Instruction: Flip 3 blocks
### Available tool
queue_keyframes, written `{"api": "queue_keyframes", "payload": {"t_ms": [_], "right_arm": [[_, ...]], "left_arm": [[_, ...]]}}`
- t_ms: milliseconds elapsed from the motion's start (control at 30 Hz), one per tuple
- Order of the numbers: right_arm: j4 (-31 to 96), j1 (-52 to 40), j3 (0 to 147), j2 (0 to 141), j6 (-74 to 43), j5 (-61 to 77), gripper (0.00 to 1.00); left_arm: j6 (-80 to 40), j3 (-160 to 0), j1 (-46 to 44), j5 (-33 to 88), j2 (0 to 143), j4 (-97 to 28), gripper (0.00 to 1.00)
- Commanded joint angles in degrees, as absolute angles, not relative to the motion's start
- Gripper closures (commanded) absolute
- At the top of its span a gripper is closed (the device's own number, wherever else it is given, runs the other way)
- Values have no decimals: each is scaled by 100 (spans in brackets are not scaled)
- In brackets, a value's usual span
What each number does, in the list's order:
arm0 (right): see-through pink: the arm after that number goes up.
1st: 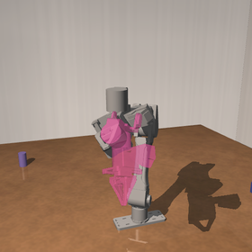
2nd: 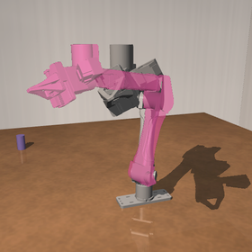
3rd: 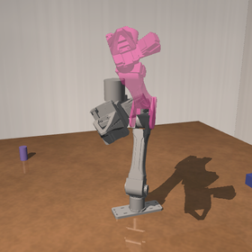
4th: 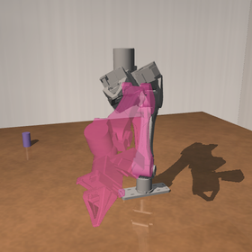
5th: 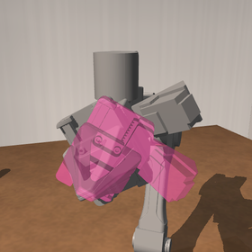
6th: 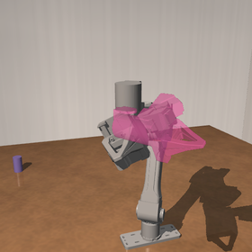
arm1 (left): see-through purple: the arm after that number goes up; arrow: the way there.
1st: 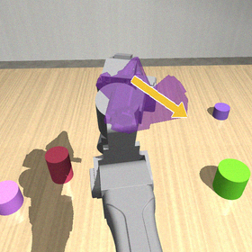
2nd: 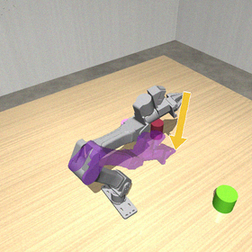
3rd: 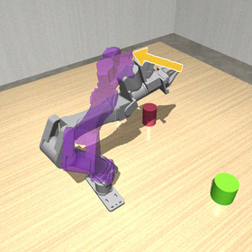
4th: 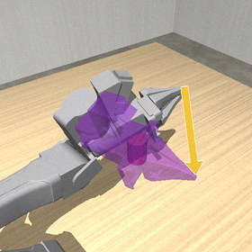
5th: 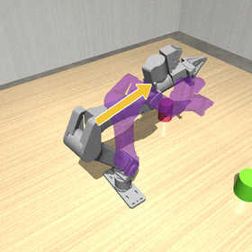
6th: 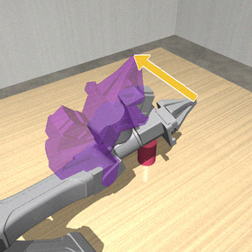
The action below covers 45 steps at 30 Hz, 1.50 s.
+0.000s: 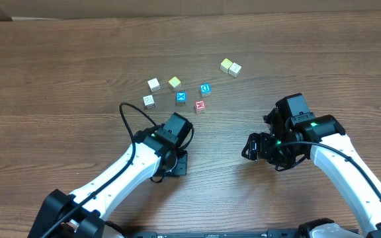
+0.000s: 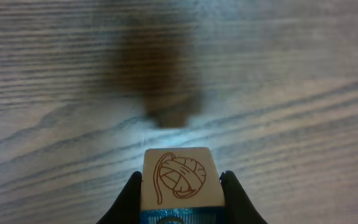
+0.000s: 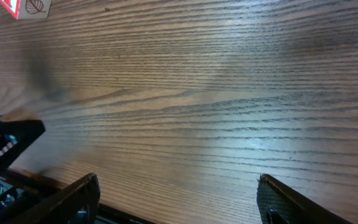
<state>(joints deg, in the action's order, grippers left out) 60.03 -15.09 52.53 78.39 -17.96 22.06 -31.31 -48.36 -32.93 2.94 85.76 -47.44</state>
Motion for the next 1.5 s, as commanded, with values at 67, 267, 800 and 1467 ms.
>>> {"api": "queue_keyframes", "payload": {"t_ms": [67, 267, 800, 1467], "right_arm": [[5988, -1542, 5299, 7791, -1754, 2176, 18], [5986, -1542, 5299, 7791, -1754, 2178, 18], [6031, -1542, 5299, 7791, -1754, 2178, 18], [5983, -1542, 5299, 7791, -1752, 2176, 16]], "left_arm": [[-3496, -4528, -3308, 333, 8595, -4462, 96], [-3548, -4097, -3306, 449, 8615, -3916, 96], [-3551, -4058, -3304, 449, 8615, -3782, 62], [-2738, -5800, -3291, -340, 8073, -5142, 40]]}}
